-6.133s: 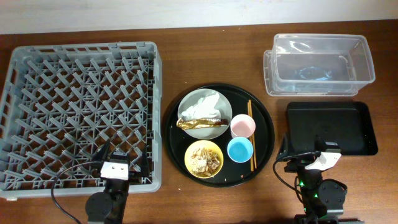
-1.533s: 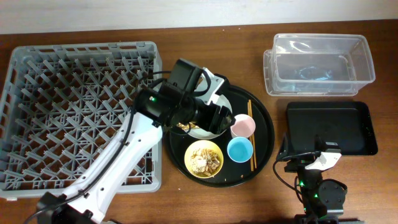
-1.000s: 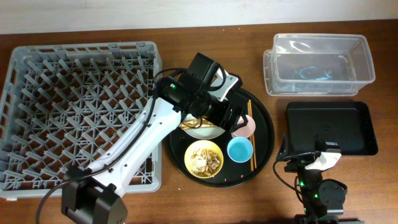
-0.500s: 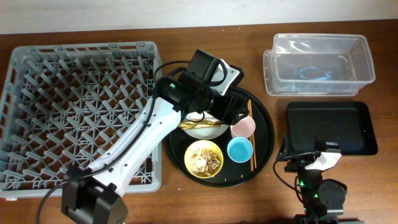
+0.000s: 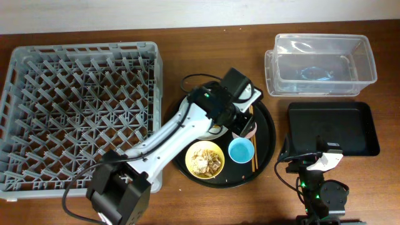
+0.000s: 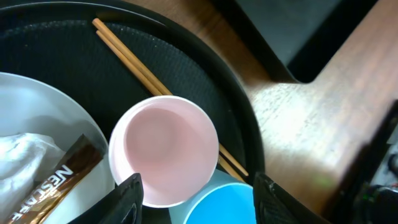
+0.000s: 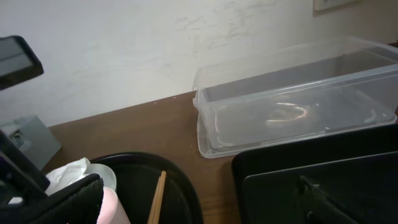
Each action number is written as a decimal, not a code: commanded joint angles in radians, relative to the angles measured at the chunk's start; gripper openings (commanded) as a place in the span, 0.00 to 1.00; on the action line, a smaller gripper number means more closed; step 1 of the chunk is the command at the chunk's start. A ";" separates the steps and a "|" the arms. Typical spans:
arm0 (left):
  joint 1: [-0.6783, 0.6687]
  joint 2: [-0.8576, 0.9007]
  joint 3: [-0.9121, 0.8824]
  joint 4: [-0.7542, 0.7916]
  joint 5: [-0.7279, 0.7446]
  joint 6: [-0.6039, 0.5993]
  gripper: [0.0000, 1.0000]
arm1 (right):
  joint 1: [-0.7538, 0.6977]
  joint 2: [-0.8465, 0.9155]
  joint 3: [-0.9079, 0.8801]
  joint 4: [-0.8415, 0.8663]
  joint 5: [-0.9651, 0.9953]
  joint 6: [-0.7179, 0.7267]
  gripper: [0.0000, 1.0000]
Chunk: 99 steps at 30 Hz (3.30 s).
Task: Sort waste into correct bins and load items into the dishwasher rack
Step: 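Lower the left gripper and grasp the pink cup rim, then carry the pink cup to the dish rack and set it down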
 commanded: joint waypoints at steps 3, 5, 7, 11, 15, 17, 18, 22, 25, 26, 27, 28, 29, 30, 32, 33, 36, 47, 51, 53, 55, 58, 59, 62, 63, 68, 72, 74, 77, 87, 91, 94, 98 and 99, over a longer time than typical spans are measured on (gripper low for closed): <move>-0.027 0.006 0.016 0.006 -0.282 0.008 0.49 | 0.009 -0.006 -0.005 -0.005 0.006 -0.010 0.99; -0.027 0.006 0.016 0.006 -0.274 0.007 0.49 | 0.009 -0.006 -0.005 -0.005 0.006 -0.010 0.99; -0.029 0.006 0.016 0.006 -0.172 0.008 0.49 | 0.009 -0.006 -0.005 -0.005 0.006 -0.010 0.99; -0.047 0.006 0.016 0.015 -0.085 0.008 0.49 | 0.009 -0.006 -0.005 -0.005 0.006 -0.010 0.99; -0.055 0.034 0.016 0.032 -0.135 0.008 0.49 | 0.009 -0.006 -0.005 -0.005 0.006 -0.010 0.99; -0.055 0.059 0.016 0.039 -0.169 0.008 0.49 | 0.009 -0.006 -0.005 -0.005 0.006 -0.010 0.99; -0.055 0.071 0.016 0.042 -0.164 0.003 0.49 | 0.009 -0.006 -0.005 -0.005 0.006 -0.010 0.99; -0.063 0.075 0.016 0.056 -0.015 0.000 0.49 | 0.009 -0.006 -0.005 -0.005 0.006 -0.010 0.99; -0.075 0.075 0.016 0.069 -0.003 0.000 0.49 | 0.009 -0.006 -0.005 -0.005 0.006 -0.010 0.99; -0.080 0.075 0.016 0.073 -0.003 0.000 0.49 | 0.009 -0.006 -0.005 -0.005 0.006 -0.010 0.99; -0.089 0.076 0.016 0.078 -0.003 0.000 0.49 | 0.009 -0.006 -0.005 -0.005 0.006 -0.010 0.99; -0.095 0.078 0.016 0.084 -0.005 0.000 0.49 | 0.009 -0.006 -0.005 -0.005 0.006 -0.010 0.99; -0.103 0.081 0.016 0.092 -0.018 0.000 0.50 | 0.009 -0.006 -0.005 -0.005 0.006 -0.010 0.99; -0.107 0.087 0.016 0.096 -0.041 0.000 0.50 | 0.009 -0.006 -0.005 -0.005 0.006 -0.010 0.99; -0.111 0.103 0.016 0.104 -0.072 0.000 0.49 | 0.009 -0.006 -0.005 -0.005 0.006 -0.010 0.99; -0.111 0.109 0.016 0.108 -0.071 0.000 0.50 | 0.009 -0.006 -0.005 -0.005 0.006 -0.010 0.99; -0.111 0.134 0.016 0.115 -0.072 0.000 0.50 | 0.009 -0.006 -0.005 -0.005 0.006 -0.010 0.99; -0.111 0.143 0.016 0.130 -0.173 0.000 0.47 | 0.009 -0.006 -0.005 -0.005 0.006 -0.010 0.99; -0.111 0.145 0.016 0.127 -0.166 0.000 0.37 | 0.009 -0.006 -0.005 -0.005 0.006 -0.010 0.99; -0.114 0.153 0.015 0.124 -0.146 0.000 0.36 | 0.009 -0.007 -0.005 -0.005 0.006 -0.010 0.99; -0.119 0.164 0.015 0.125 -0.123 0.000 0.36 | 0.009 -0.006 -0.005 -0.005 0.006 -0.010 0.99; -0.130 0.181 0.015 0.125 -0.125 0.000 0.36 | 0.009 -0.006 -0.005 -0.005 0.006 -0.010 0.99; -0.130 0.184 0.015 0.125 -0.124 0.000 0.33 | 0.009 -0.006 -0.005 -0.005 0.006 -0.010 0.99; -0.131 0.187 0.015 0.125 -0.124 0.000 0.21 | 0.009 -0.006 -0.005 -0.005 0.006 -0.010 0.99; -0.131 0.187 0.016 0.129 -0.125 0.000 0.21 | 0.009 -0.006 -0.005 -0.005 0.006 -0.010 0.99; -0.130 0.185 0.025 0.137 -0.124 0.000 0.07 | 0.009 -0.006 -0.005 -0.005 0.006 -0.010 0.99; -0.130 0.185 0.076 0.103 -0.124 -0.034 0.01 | 0.009 -0.006 -0.005 -0.005 0.006 -0.010 0.99; -0.130 0.185 0.115 0.077 -0.124 -0.034 0.01 | 0.009 -0.006 -0.005 -0.005 0.006 -0.010 0.99; -0.130 0.183 0.199 0.009 -0.124 -0.034 0.01 | 0.009 -0.006 -0.005 -0.005 0.006 -0.010 0.99; -0.009 0.177 0.499 -0.292 -0.124 -0.138 0.00 | 0.009 -0.006 -0.005 -0.005 0.006 -0.010 0.99; 0.161 0.142 0.634 -0.463 -0.124 -0.176 0.00 | 0.009 -0.006 -0.005 -0.005 0.006 -0.010 0.99; 0.315 0.103 0.655 -0.528 -0.124 -0.181 0.01 | 0.009 -0.006 -0.005 -0.005 0.006 -0.010 0.99; 0.520 0.084 0.655 -0.602 -0.059 -0.195 0.00 | 0.009 -0.006 -0.005 -0.005 0.006 -0.010 0.99; 0.571 0.084 0.655 -0.614 -0.021 -0.194 0.00 | 0.009 -0.006 -0.005 -0.005 0.006 -0.010 0.99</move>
